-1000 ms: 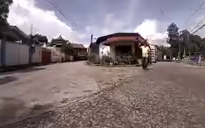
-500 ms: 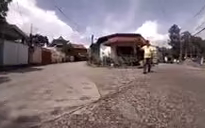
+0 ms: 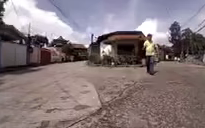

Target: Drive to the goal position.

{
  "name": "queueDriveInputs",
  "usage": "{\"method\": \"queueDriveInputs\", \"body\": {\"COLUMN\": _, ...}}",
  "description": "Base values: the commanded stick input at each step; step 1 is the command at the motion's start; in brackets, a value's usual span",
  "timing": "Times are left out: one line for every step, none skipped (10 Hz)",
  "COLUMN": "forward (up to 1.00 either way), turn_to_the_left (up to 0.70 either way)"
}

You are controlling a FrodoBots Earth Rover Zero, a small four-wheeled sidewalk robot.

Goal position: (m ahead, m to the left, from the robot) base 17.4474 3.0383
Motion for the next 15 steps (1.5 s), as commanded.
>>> {"method": "queueDriveInputs", "body": {"forward": 0.70, "turn_to_the_left": 0.00}}
{"method": "queueDriveInputs", "body": {"forward": 0.70, "turn_to_the_left": 0.00}}
{"method": "queueDriveInputs", "body": {"forward": 0.70, "turn_to_the_left": 0.00}}
{"method": "queueDriveInputs", "body": {"forward": 0.70, "turn_to_the_left": 0.00}}
{"method": "queueDriveInputs", "body": {"forward": 0.70, "turn_to_the_left": 0.00}}
{"method": "queueDriveInputs", "body": {"forward": 0.70, "turn_to_the_left": 0.00}}
{"method": "queueDriveInputs", "body": {"forward": 0.70, "turn_to_the_left": 0.00}}
{"method": "queueDriveInputs", "body": {"forward": 0.70, "turn_to_the_left": 0.19}}
{"method": "queueDriveInputs", "body": {"forward": 0.70, "turn_to_the_left": 0.35}}
{"method": "queueDriveInputs", "body": {"forward": 0.70, "turn_to_the_left": 0.35}}
{"method": "queueDriveInputs", "body": {"forward": 0.70, "turn_to_the_left": 0.18}}
{"method": "queueDriveInputs", "body": {"forward": 0.70, "turn_to_the_left": 0.01}}
{"method": "queueDriveInputs", "body": {"forward": 0.70, "turn_to_the_left": 0.00}}
{"method": "queueDriveInputs", "body": {"forward": 0.70, "turn_to_the_left": 0.00}}
{"method": "queueDriveInputs", "body": {"forward": 0.70, "turn_to_the_left": 0.00}}
